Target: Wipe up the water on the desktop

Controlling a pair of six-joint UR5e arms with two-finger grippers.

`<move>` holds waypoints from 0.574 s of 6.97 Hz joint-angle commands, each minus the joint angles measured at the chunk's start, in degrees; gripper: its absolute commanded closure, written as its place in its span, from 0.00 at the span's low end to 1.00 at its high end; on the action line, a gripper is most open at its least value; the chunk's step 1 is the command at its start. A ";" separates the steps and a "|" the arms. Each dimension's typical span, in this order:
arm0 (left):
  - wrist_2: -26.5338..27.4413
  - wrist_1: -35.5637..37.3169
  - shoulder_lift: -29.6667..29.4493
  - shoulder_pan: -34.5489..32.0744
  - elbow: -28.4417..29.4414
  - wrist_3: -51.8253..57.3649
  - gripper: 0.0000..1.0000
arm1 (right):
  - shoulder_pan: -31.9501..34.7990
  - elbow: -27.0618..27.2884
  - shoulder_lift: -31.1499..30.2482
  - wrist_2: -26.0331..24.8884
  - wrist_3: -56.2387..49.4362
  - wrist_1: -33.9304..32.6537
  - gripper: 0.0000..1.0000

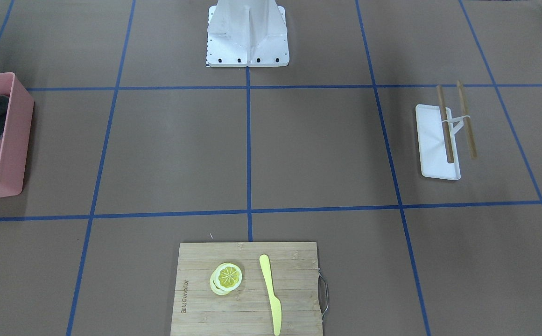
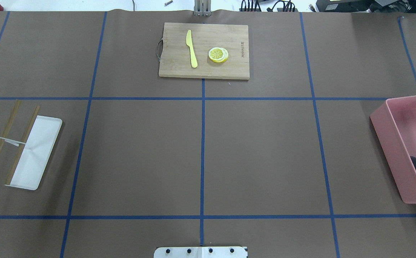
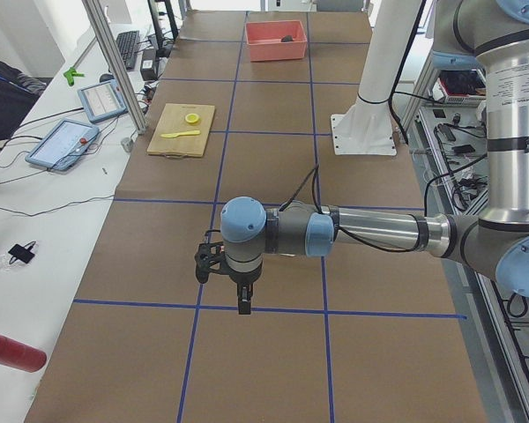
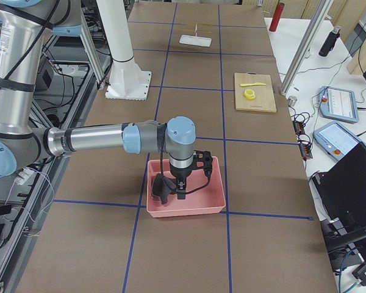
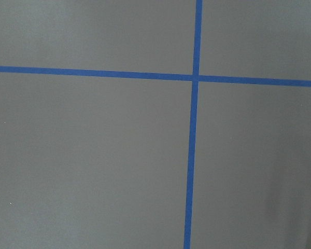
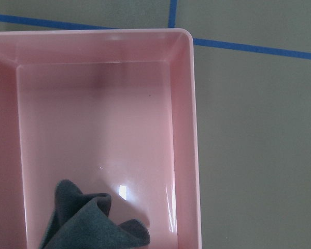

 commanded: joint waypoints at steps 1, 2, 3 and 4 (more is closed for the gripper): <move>0.00 0.02 -0.02 -0.02 0.11 0.01 0.01 | 0.00 -0.32 0.02 -0.80 -0.03 0.45 0.00; 0.00 0.02 -0.02 -0.02 0.11 0.01 0.01 | 0.09 0.29 -0.07 -0.36 -0.20 0.63 0.00; 0.00 0.02 -0.02 -0.02 0.11 0.10 0.01 | 0.00 0.56 0.63 -1.14 -0.20 0.54 0.00; 0.00 0.11 -0.02 -0.02 0.11 0.18 0.01 | 0.00 1.00 1.42 -1.32 -0.29 0.54 0.00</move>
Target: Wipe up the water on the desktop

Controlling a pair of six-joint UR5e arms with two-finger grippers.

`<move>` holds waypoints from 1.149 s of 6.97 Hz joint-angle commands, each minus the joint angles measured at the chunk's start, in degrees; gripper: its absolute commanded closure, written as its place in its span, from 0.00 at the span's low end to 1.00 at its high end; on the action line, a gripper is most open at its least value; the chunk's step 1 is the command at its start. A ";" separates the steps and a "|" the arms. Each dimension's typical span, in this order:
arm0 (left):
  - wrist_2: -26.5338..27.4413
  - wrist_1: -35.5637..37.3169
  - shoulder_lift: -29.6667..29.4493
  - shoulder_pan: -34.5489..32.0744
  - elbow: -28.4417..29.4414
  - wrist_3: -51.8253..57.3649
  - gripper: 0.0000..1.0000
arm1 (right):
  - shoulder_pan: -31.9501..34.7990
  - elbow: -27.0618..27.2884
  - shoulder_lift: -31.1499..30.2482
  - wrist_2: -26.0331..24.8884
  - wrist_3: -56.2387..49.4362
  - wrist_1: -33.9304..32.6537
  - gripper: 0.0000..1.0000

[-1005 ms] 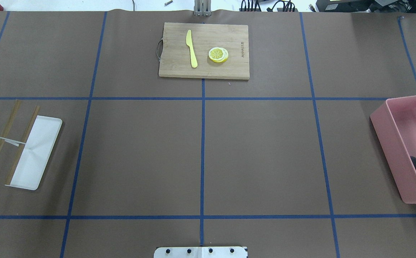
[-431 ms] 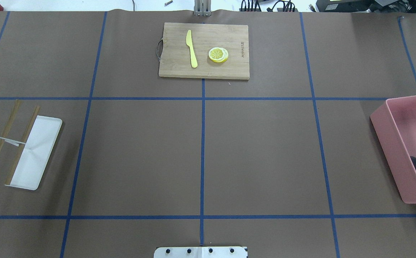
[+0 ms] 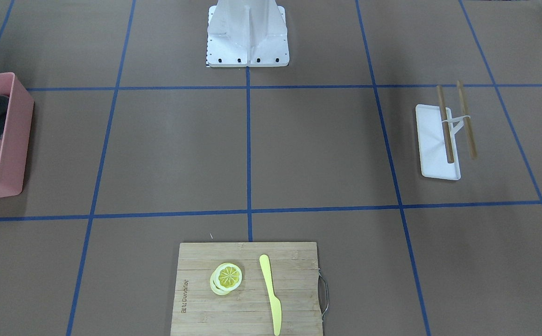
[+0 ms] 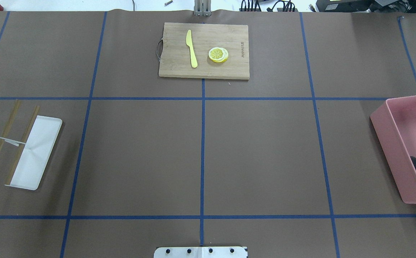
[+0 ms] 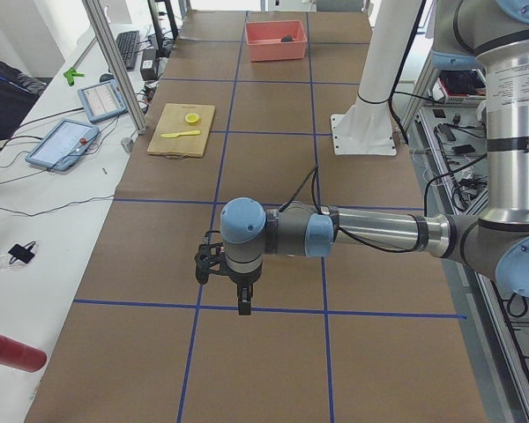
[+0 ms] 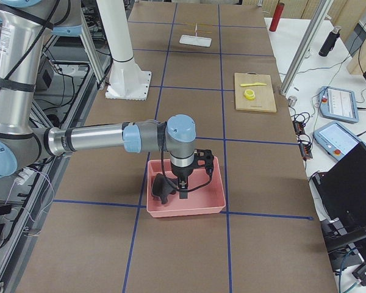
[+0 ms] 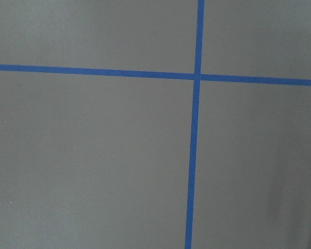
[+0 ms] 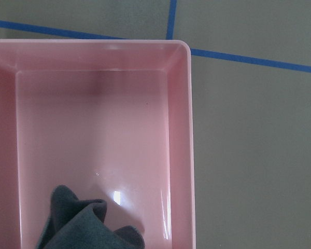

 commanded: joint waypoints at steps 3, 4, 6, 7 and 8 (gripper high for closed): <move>0.00 -0.10 0.00 0.00 0.09 0.27 0.01 | -0.03 0.84 0.83 0.53 0.00 0.07 0.00; 0.00 -0.19 0.00 0.00 0.09 0.45 0.01 | -0.03 0.93 0.83 0.53 0.00 0.08 0.00; -0.09 -0.37 0.00 0.00 0.00 0.45 0.01 | -0.03 1.71 0.83 0.53 0.00 -0.01 0.00; 0.00 -0.28 0.00 0.00 0.00 0.45 0.01 | -0.03 1.72 0.83 0.53 0.09 -0.01 0.00; -0.09 -0.28 0.00 0.00 -0.08 0.45 0.01 | -0.03 1.72 0.83 0.53 0.09 -0.01 0.00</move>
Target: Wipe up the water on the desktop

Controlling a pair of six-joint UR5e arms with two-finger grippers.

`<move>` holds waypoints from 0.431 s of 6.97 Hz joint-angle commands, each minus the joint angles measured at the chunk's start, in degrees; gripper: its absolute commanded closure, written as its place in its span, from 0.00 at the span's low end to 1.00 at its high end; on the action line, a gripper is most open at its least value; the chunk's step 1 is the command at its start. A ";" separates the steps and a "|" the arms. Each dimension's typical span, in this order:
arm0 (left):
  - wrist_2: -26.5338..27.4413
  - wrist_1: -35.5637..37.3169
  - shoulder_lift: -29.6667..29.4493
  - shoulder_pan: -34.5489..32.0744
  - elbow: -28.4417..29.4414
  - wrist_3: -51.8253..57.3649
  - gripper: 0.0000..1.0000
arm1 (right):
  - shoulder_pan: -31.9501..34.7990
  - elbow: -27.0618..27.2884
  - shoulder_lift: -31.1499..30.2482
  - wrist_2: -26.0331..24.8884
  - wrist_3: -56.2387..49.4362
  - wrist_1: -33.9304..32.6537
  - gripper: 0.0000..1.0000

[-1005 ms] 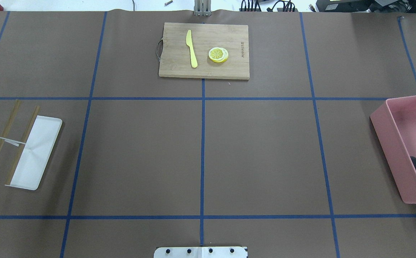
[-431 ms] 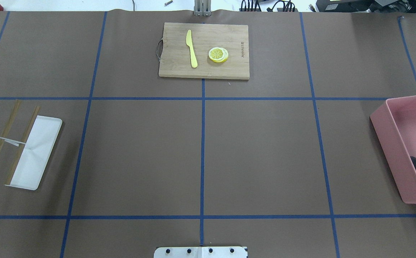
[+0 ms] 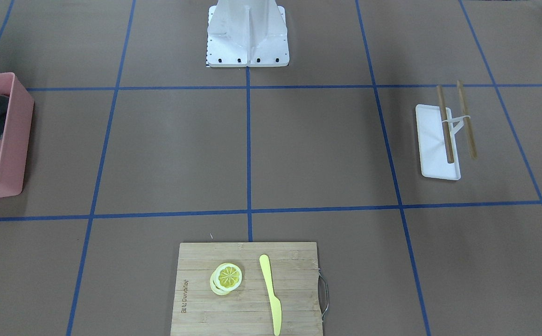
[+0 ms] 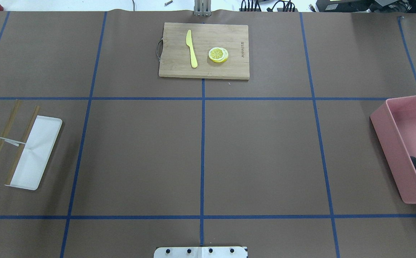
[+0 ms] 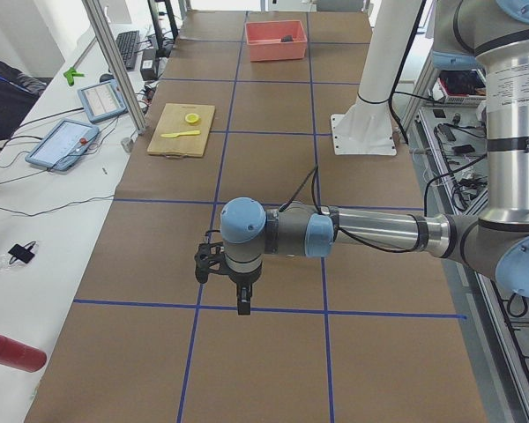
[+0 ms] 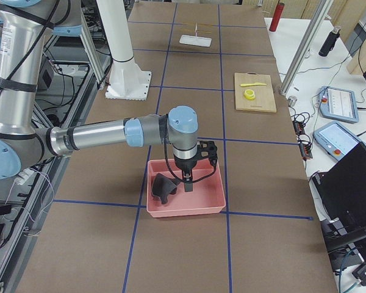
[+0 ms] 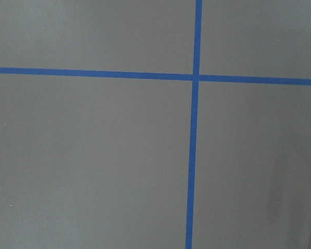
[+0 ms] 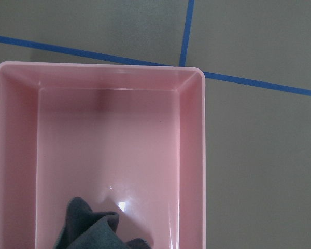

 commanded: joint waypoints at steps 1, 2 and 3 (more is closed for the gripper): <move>-0.05 0.02 0.00 0.00 0.02 0.00 0.01 | 0.00 0.15 0.00 0.09 0.03 0.08 0.00; -0.05 0.10 0.00 0.00 0.02 0.00 0.01 | 0.00 0.15 0.00 0.09 0.03 0.08 0.00; -0.05 0.19 0.09 0.00 0.02 0.00 0.01 | 0.00 0.49 0.00 0.09 0.03 0.08 0.00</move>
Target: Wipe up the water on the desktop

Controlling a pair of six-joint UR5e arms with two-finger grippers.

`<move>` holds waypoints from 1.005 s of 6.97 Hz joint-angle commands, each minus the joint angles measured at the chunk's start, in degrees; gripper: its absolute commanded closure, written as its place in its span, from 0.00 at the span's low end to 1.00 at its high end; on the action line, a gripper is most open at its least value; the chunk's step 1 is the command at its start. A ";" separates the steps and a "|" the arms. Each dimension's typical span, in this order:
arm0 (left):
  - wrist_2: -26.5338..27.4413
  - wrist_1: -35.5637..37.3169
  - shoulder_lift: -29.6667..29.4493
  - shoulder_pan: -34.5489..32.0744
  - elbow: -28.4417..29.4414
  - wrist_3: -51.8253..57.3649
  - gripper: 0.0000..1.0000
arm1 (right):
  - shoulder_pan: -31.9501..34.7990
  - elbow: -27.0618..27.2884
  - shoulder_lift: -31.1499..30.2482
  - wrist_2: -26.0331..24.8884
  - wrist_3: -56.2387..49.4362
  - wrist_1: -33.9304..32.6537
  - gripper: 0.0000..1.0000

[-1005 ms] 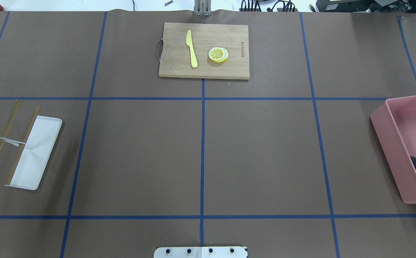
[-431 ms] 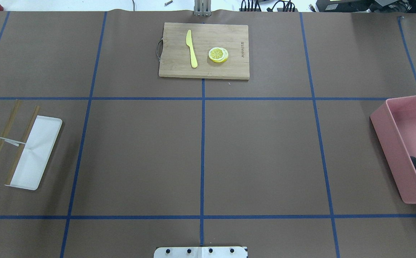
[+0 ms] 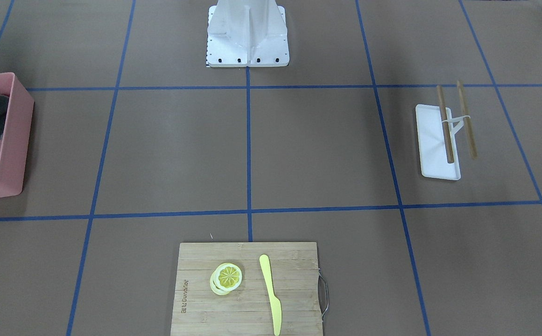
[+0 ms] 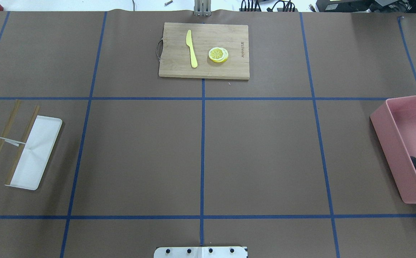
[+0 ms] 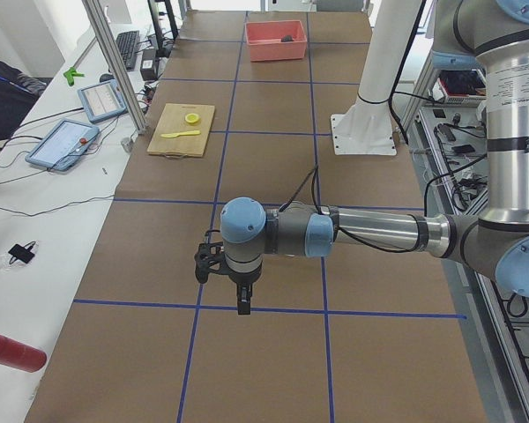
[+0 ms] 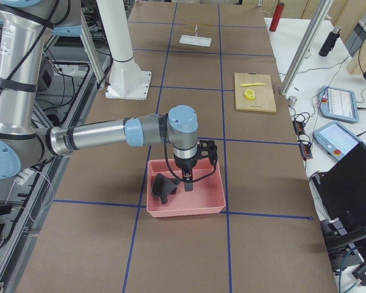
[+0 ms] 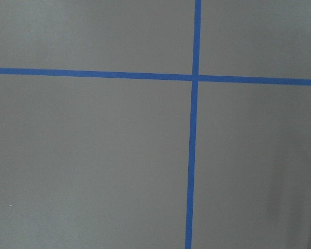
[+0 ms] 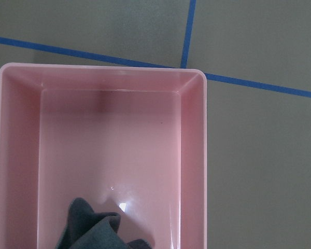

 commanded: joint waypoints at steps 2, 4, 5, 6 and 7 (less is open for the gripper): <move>0.00 0.36 0.07 0.00 0.10 0.00 0.01 | 0.00 0.27 -0.09 0.10 0.00 -0.08 0.00; 0.00 0.45 0.07 0.00 0.19 0.00 0.01 | 0.00 0.27 -0.09 0.10 0.00 0.01 0.00; 0.00 0.54 0.07 0.00 0.19 0.00 0.01 | 0.00 0.27 -0.09 0.10 0.00 0.01 0.00; 0.00 0.54 0.25 0.00 0.19 0.00 0.01 | 0.00 0.62 -0.09 0.10 0.00 0.01 0.00; 0.00 0.54 0.25 0.00 0.19 0.00 0.01 | 0.00 1.14 -0.09 0.18 0.00 -0.08 0.00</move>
